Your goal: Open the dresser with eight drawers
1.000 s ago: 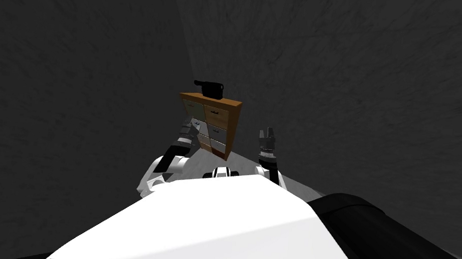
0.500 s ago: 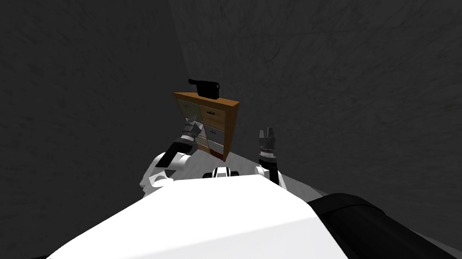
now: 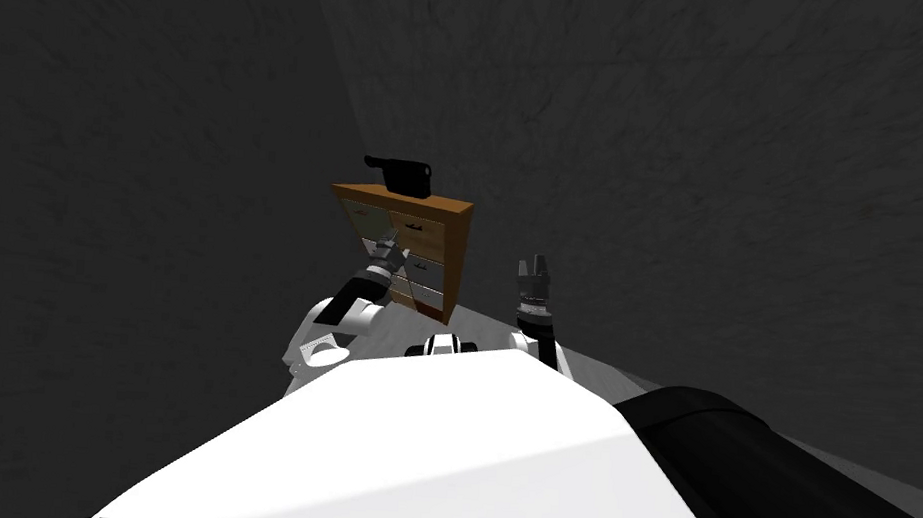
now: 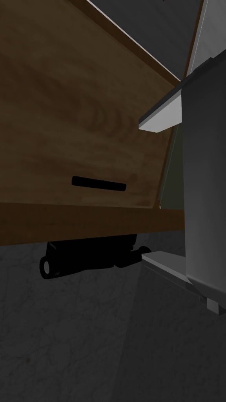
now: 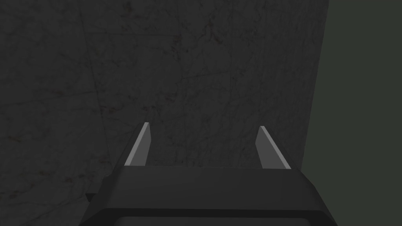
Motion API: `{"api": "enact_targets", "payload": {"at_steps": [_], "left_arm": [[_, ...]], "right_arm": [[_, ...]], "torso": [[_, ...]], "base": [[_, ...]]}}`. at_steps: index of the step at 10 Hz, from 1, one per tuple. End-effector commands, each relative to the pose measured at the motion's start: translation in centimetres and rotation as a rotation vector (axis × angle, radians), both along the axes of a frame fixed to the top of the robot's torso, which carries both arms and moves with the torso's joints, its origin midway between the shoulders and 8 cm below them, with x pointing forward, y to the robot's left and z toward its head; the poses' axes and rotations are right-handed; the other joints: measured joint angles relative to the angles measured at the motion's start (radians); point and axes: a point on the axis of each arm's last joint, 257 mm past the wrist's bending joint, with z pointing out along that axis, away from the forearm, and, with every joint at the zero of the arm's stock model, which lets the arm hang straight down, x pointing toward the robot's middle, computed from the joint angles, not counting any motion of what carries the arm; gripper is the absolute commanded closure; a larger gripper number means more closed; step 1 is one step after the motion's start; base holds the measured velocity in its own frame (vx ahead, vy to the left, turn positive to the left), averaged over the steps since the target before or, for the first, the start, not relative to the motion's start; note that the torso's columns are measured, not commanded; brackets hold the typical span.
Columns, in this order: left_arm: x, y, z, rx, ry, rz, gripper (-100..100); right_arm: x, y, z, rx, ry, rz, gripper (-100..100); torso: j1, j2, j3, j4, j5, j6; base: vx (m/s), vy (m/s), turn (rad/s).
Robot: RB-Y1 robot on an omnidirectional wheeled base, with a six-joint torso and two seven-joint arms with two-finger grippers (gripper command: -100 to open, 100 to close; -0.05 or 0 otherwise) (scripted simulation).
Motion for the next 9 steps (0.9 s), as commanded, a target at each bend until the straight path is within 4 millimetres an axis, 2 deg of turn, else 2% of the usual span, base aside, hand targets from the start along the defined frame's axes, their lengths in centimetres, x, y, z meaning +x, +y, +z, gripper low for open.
{"api": "enact_targets", "payload": {"at_steps": [1,2,3,4,5,9], "left_arm": [[0.4,-0.8,0.1,0.0,0.034,-0.013,-100],[0.6,-0.7,-0.6,0.003,0.06,-0.007,-100],[0.7,-1.1,-0.2,0.004,0.065,-0.016,-100],[0.8,-1.0,-0.8,0.008,0.09,-0.011,-100],[1.0,-1.3,-0.5,0.01,0.095,-0.017,-100],[1.5,-1.4,-1.5,0.027,0.167,-0.009,-100]], "right_arm": [[0.0,0.0,0.0,0.0,0.0,0.0,0],[0.0,0.0,0.0,0.0,0.0,0.0,0],[0.0,0.0,0.0,0.0,0.0,0.0,0],[0.0,0.0,0.0,0.0,0.0,0.0,0],[0.0,0.0,0.0,0.0,0.0,0.0,0],[0.0,0.0,0.0,0.0,0.0,0.0,0]], "torso": [[0.0,0.0,0.0,0.0,0.0,0.0],[0.0,0.0,0.0,0.0,0.0,0.0],[0.0,0.0,0.0,0.0,0.0,0.0],[0.0,0.0,0.0,0.0,0.0,0.0],[0.0,0.0,0.0,0.0,0.0,0.0],[0.0,0.0,0.0,0.0,0.0,0.0]], "base": [[0.045,-0.016,-0.086],[0.036,-0.009,-0.05],[0.034,-0.004,-0.091],[0.029,-0.001,-0.048],[0.034,0.0,-0.086],[0.029,0.001,-0.063]]}}
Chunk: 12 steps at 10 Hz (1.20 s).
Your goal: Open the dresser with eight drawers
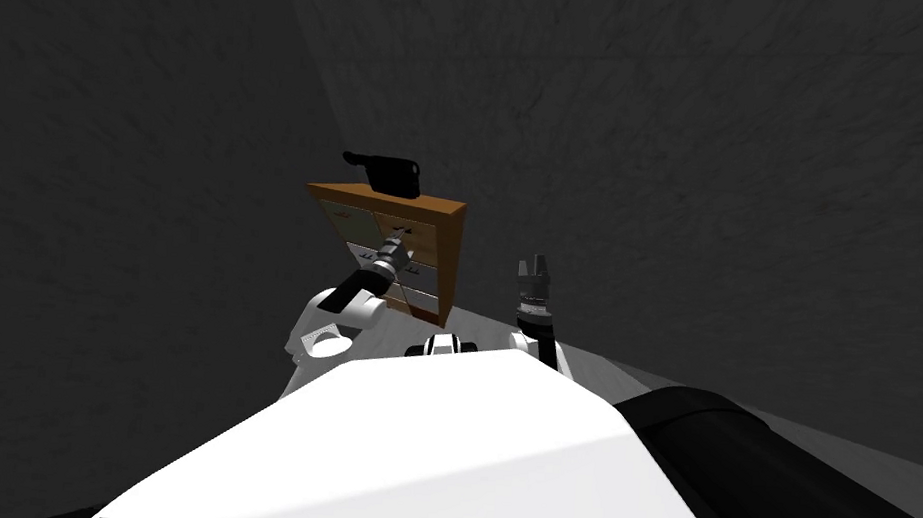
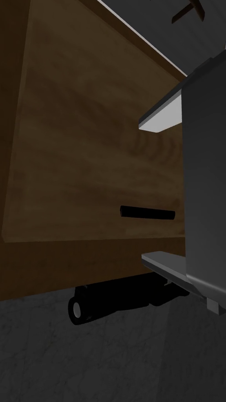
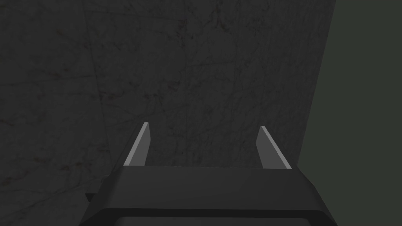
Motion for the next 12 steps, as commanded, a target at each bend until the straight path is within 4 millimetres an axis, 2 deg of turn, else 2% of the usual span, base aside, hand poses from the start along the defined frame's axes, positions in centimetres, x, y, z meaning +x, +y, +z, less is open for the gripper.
{"api": "enact_targets", "payload": {"at_steps": [1,7,12], "left_arm": [[0.3,0.0,-0.8,0.011,0.044,0.006,-100],[0.7,0.5,-2.2,0.041,0.131,0.03,-100],[0.7,1.9,-3.4,0.081,0.215,0.071,-100]], "right_arm": [[0.0,0.0,0.0,0.0,0.0,0.0,0],[0.0,0.0,0.0,0.0,0.0,0.0,0],[0.0,0.0,0.0,0.0,0.0,0.0,0]], "torso": [[0.0,0.0,0.0,0.0,0.0,0.0],[0.0,0.0,0.0,0.0,0.0,0.0],[0.002,-0.007,-0.005,-0.003,0.001,0.001]], "base": [[0.027,0.006,-0.044],[0.021,0.012,-0.062],[0.014,0.024,-0.084]]}}
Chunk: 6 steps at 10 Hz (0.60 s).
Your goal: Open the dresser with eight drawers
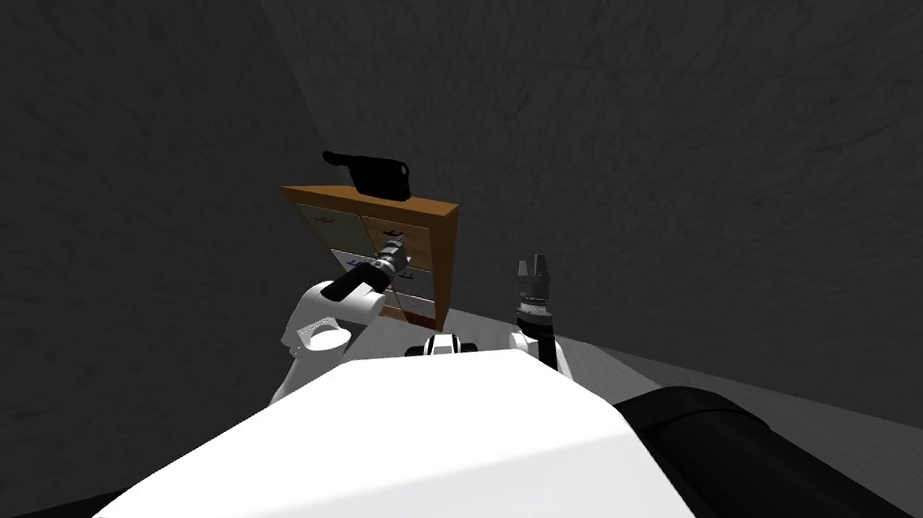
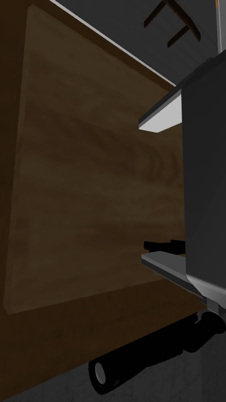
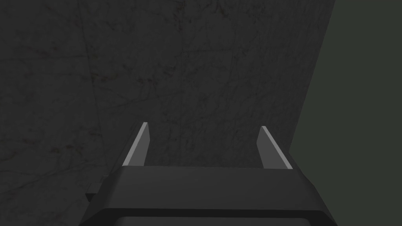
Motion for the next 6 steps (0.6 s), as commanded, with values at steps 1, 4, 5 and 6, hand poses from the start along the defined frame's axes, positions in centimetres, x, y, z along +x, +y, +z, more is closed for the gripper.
{"api": "enact_targets", "payload": {"at_steps": [1,4,5,6], "left_arm": [[0.0,0.8,-0.7,0.018,0.04,0.022,-100],[-0.5,1.9,-0.8,0.052,0.078,0.052,-100],[-0.7,2.3,-0.8,0.065,0.089,0.061,-100],[-1.0,2.7,-0.5,0.077,0.095,0.069,-100]], "right_arm": [[0.0,0.0,0.0,0.0,0.0,0.0,0],[0.0,0.0,0.0,0.0,0.0,0.0,0],[0.0,0.0,0.0,0.0,0.0,0.0,0],[0.0,0.0,0.0,0.0,0.0,0.0,0]], "torso": [[0.001,-0.003,-0.002,-0.001,0.0,0.001],[0.003,-0.007,-0.004,-0.002,0.001,0.0],[0.005,-0.008,-0.006,-0.002,0.001,-0.001],[0.006,-0.009,-0.006,-0.002,0.002,-0.001]], "base": [[0.006,0.022,-0.039],[0.009,0.026,-0.079],[0.006,0.038,-0.094],[0.005,0.03,-0.085]]}}
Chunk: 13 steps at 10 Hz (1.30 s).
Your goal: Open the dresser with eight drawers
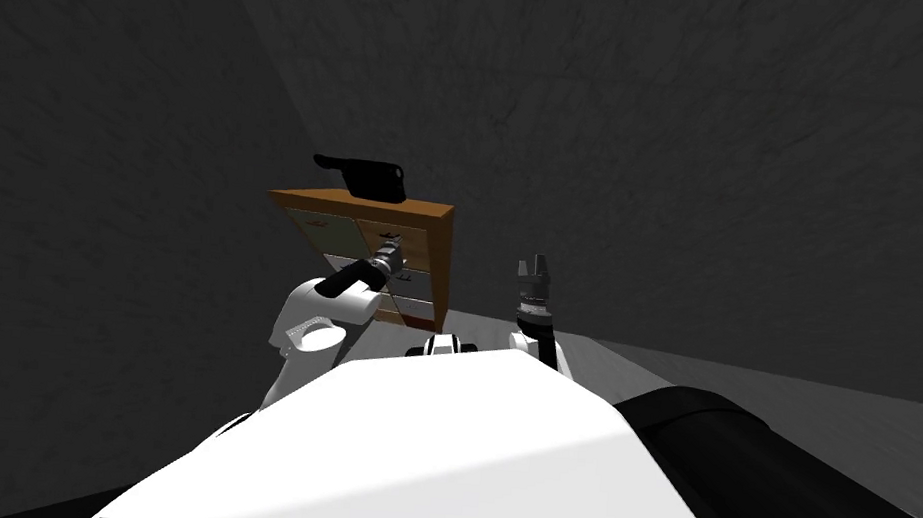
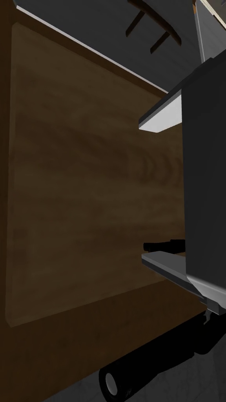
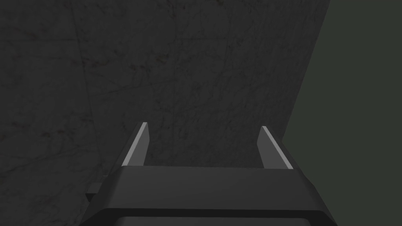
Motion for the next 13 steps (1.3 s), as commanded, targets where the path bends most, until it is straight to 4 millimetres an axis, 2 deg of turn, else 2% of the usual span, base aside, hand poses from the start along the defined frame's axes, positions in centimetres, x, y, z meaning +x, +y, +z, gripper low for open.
{"api": "enact_targets", "payload": {"at_steps": [1,3,6,8,9,13], "left_arm": [[-0.6,1.4,0.6,0.034,0.015,0.029,-100],[-1.3,1.6,1.8,0.054,0.0,0.033,-100],[-2.7,1.4,4.2,0.072,-0.049,0.024,-100],[-2.6,1.3,3.8,0.069,-0.039,0.027,-100],[-2.6,1.3,3.8,0.069,-0.039,0.027,100],[-2.9,1.0,4.1,0.068,-0.037,0.018,100]], "right_arm": [[0.0,0.0,0.0,0.0,0.0,0.0,0],[0.0,0.0,0.0,0.0,0.0,0.0,0],[0.0,0.0,0.0,0.0,0.0,0.0,0],[0.0,0.0,0.0,0.0,0.0,0.0,0],[0.0,0.0,0.0,0.0,0.0,0.0,0],[0.0,0.0,0.0,0.0,0.0,0.0,0]], "torso": [[0.001,-0.001,-0.001,0.001,0.0,-0.001],[0.002,0.0,0.0,0.002,0.0,-0.001],[-0.009,0.016,0.012,0.005,-0.003,0.001],[-0.01,0.019,0.013,0.006,-0.003,0.001],[-0.009,0.018,0.012,0.005,-0.003,0.001],[-0.007,0.01,0.01,-0.005,0.001,0.003]], "base": [[0.008,0.021,-0.075],[0.019,0.028,-0.05],[0.025,0.03,-0.031],[0.004,0.004,-0.003],[0.0,0.0,0.0],[-0.153,0.037,0.024]]}}
